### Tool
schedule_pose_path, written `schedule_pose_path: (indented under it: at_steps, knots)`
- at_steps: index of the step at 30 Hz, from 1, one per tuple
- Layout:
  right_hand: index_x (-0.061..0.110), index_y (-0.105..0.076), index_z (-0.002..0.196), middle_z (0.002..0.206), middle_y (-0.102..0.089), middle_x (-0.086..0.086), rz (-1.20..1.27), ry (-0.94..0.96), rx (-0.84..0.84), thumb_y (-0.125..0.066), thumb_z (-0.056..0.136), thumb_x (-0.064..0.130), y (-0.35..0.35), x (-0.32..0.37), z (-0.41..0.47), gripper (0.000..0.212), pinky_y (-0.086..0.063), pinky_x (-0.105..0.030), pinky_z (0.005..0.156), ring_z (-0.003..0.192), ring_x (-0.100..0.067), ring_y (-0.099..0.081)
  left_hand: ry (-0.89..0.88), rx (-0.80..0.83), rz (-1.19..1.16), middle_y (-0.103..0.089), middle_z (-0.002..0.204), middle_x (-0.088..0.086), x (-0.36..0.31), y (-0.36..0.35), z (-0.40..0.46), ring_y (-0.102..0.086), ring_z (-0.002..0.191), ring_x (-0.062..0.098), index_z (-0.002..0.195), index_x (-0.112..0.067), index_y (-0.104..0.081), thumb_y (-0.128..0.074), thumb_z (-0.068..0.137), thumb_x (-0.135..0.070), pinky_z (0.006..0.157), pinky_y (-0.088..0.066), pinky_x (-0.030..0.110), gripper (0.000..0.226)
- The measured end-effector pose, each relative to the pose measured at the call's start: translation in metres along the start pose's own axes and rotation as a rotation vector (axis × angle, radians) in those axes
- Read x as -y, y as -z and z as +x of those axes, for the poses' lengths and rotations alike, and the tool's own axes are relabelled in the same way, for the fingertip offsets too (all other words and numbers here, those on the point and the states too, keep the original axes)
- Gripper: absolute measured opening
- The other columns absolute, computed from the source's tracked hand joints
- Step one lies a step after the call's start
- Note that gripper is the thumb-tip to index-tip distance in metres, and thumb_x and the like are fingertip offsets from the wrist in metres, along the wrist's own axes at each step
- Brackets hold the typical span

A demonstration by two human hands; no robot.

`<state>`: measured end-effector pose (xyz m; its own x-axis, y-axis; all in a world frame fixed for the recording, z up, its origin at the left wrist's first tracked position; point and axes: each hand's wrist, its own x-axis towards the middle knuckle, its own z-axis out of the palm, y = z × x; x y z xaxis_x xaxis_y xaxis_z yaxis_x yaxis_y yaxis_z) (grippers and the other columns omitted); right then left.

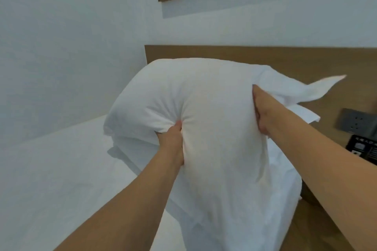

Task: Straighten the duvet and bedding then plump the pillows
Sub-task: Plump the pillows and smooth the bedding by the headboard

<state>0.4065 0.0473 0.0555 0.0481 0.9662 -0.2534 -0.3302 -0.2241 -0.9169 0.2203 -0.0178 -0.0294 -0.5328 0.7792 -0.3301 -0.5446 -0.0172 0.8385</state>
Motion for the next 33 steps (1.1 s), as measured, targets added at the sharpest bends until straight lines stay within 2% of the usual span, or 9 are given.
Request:
schedule_pose_path:
  at_steps: [2, 5, 8, 15, 18, 20, 23, 29, 33]
  knots:
    - [0.005, -0.064, 0.116, 0.072, -0.064, -0.001, -0.165, 0.099, 0.008, -0.067, 0.084, 0.025, -0.009, 0.009, -0.011, 0.037, -0.053, -0.025, 0.057, 0.058, -0.015, -0.061, -0.238, -0.094, 0.113, -0.063, 0.127, 0.004, -0.017, -0.016, -0.01, -0.062, 0.107, 0.03, 0.14, -0.023, -0.048, -0.057, 0.084, -0.006, 0.096, -0.052, 0.043, 0.06]
    - [0.001, -0.045, 0.133, 0.092, -0.049, -0.005, -0.237, 0.39, -0.195, -0.052, 0.091, 0.009, -0.023, 0.048, -0.023, 0.044, -0.041, -0.031, 0.068, 0.078, -0.023, -0.051, -0.433, -0.219, 0.195, -0.059, 0.131, -0.003, -0.061, -0.049, -0.031, -0.056, 0.117, 0.027, 0.139, -0.025, -0.053, -0.042, 0.084, -0.003, 0.099, -0.043, 0.03, 0.06]
    - [0.011, -0.048, 0.129, 0.103, -0.058, -0.008, -0.246, 0.682, -0.373, -0.043, 0.089, 0.005, -0.039, 0.091, -0.042, 0.041, -0.04, -0.028, 0.076, 0.097, -0.029, -0.059, -0.631, -0.25, 0.208, -0.059, 0.135, -0.002, -0.116, -0.083, -0.041, -0.053, 0.124, 0.024, 0.137, -0.023, -0.055, -0.04, 0.082, 0.0, 0.102, -0.039, 0.026, 0.062]
    - [0.023, -0.041, 0.141, 0.11, -0.053, 0.004, 0.018, 0.658, -0.391, -0.038, 0.094, 0.01, -0.033, 0.16, -0.03, 0.048, -0.043, -0.027, 0.087, 0.101, -0.018, -0.056, -0.954, -0.178, 0.257, -0.051, 0.143, 0.006, -0.159, -0.16, -0.034, -0.044, 0.132, 0.023, 0.143, -0.012, -0.048, -0.041, 0.087, 0.005, 0.096, -0.024, 0.009, 0.059]
    - [0.013, -0.05, 0.131, 0.127, -0.055, -0.004, -0.418, 0.352, -0.471, -0.052, 0.094, 0.024, -0.012, 0.119, 0.011, 0.039, -0.037, -0.038, 0.103, 0.123, -0.029, -0.051, -0.818, 0.053, 0.46, -0.053, 0.119, -0.001, -0.11, -0.15, -0.002, -0.047, 0.108, 0.017, 0.149, -0.015, -0.036, -0.04, 0.095, 0.0, 0.083, -0.03, 0.004, 0.056]
    - [0.009, -0.034, 0.142, 0.142, -0.043, -0.012, -0.212, 0.208, -0.448, -0.057, 0.092, 0.031, 0.006, 0.074, 0.032, 0.059, -0.035, -0.038, 0.1, 0.129, -0.036, -0.043, -0.561, 0.196, 0.577, -0.051, 0.115, 0.002, -0.071, -0.128, 0.023, -0.046, 0.096, 0.018, 0.152, -0.023, -0.024, -0.038, 0.099, -0.005, 0.071, -0.045, 0.015, 0.058]
    - [0.024, -0.007, 0.152, 0.148, -0.028, -0.012, -0.091, 0.011, -0.394, -0.068, 0.078, 0.06, 0.009, 0.01, 0.029, 0.102, -0.037, -0.049, 0.103, 0.13, -0.04, -0.036, -0.394, 0.22, 0.573, -0.041, 0.145, 0.003, -0.036, -0.109, 0.045, -0.049, 0.113, 0.026, 0.152, -0.041, -0.01, -0.041, 0.1, -0.027, 0.097, -0.045, 0.037, 0.063]
    - [0.035, -0.017, 0.143, 0.116, -0.048, -0.001, -0.06, 0.26, -0.364, -0.07, 0.085, 0.039, 0.01, -0.026, 0.022, 0.079, -0.041, -0.039, 0.091, 0.092, -0.025, -0.049, -0.111, -0.019, -0.111, -0.033, 0.146, 0.001, -0.063, -0.076, 0.053, -0.05, 0.115, 0.036, 0.148, -0.046, 0.011, -0.069, 0.072, -0.069, 0.084, -0.05, 0.054, 0.112]
    - [0.036, -0.024, 0.141, 0.09, -0.045, 0.008, -0.146, 0.391, -0.33, -0.063, 0.091, 0.035, 0.002, -0.032, 0.001, 0.063, -0.039, -0.034, 0.082, 0.085, -0.021, -0.05, -0.208, 0.143, 0.021, -0.047, 0.13, -0.002, -0.118, -0.087, 0.062, -0.057, 0.099, 0.023, 0.147, -0.047, 0.017, -0.064, 0.086, -0.053, 0.092, -0.047, 0.046, 0.102]
